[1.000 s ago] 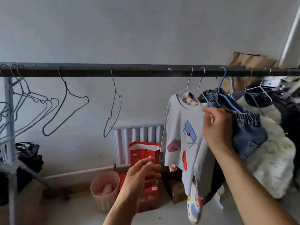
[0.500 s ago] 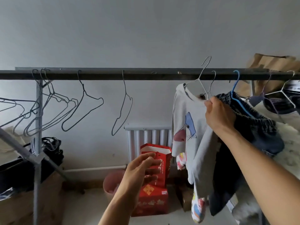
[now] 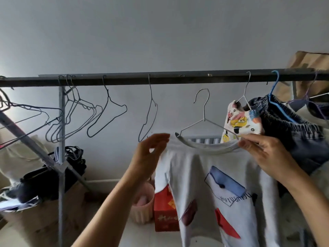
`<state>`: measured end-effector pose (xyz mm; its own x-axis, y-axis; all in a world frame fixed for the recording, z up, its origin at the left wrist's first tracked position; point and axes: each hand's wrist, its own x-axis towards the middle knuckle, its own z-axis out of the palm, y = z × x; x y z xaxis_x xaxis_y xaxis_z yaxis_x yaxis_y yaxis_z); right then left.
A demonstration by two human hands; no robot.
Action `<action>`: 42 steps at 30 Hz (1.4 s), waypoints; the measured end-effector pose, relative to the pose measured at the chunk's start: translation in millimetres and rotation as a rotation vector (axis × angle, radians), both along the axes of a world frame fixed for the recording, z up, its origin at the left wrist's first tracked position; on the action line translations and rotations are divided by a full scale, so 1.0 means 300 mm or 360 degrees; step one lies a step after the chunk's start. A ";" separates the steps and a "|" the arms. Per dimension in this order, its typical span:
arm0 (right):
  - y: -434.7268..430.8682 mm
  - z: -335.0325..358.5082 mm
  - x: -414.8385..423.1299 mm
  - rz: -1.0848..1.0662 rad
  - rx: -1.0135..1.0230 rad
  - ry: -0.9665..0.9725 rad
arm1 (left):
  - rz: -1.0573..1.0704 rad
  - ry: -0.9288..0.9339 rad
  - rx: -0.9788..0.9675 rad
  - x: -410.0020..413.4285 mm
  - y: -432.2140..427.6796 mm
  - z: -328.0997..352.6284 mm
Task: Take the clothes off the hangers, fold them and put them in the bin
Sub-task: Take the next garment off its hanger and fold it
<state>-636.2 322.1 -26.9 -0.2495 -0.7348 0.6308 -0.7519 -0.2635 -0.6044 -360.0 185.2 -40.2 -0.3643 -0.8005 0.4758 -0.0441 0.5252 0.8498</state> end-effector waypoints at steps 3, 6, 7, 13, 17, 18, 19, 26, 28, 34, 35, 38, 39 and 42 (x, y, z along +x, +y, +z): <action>0.035 0.016 0.047 0.0176 0.0007 -0.0093 | 0.0050 -0.0254 -0.0157 0.039 -0.064 0.022; 0.043 0.020 0.062 0.0236 0.0006 -0.0090 | 0.0002 -0.0573 -0.0166 0.099 -0.103 0.029; 0.041 0.020 0.067 0.0251 0.0002 -0.0081 | -0.0064 -0.0620 -0.0156 0.125 -0.106 0.036; 0.046 0.034 0.133 0.0289 0.0039 -0.0155 | -0.0369 -0.0407 0.0042 0.271 -0.084 0.063; 0.037 0.039 0.180 0.0389 0.0056 -0.0207 | -0.0256 -0.0359 -0.0055 0.315 -0.071 0.068; 0.036 0.040 0.190 0.0419 0.0073 -0.0202 | -0.0204 -0.0366 -0.0107 0.325 -0.070 0.073; 0.034 0.041 0.198 0.0440 0.0083 -0.0197 | -0.0155 -0.0380 -0.0168 0.332 -0.069 0.078; 0.018 0.057 0.225 0.0509 0.0151 -0.0113 | -0.0237 -0.0695 -0.0352 0.344 -0.061 0.092; 0.021 0.061 0.225 0.0511 0.0180 -0.0115 | -0.0312 -0.0784 -0.0371 0.354 -0.066 0.091; 0.004 0.071 0.260 0.0588 0.0167 -0.0117 | -0.0295 -0.0964 -0.0544 0.366 -0.084 0.091; 0.002 0.067 0.265 0.0588 0.0153 -0.0116 | -0.0255 -0.0996 -0.0594 0.367 -0.089 0.092; -0.003 0.075 0.284 0.0591 0.0119 -0.0155 | -0.0137 -0.1004 -0.0759 0.370 -0.102 0.098; -0.006 0.077 0.288 0.0567 0.0145 -0.0152 | -0.0115 -0.0942 -0.0793 0.367 -0.098 0.108; -0.021 0.071 0.315 0.0554 0.0220 0.0043 | -0.0089 -0.0663 -0.0843 0.337 -0.070 0.144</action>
<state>-541.7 315.7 -5.6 0.0456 -0.8513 0.5227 -0.6480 -0.4234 -0.6332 -258.8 164.2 3.0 -0.6364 -0.4722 0.6100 -0.2727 0.8774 0.3947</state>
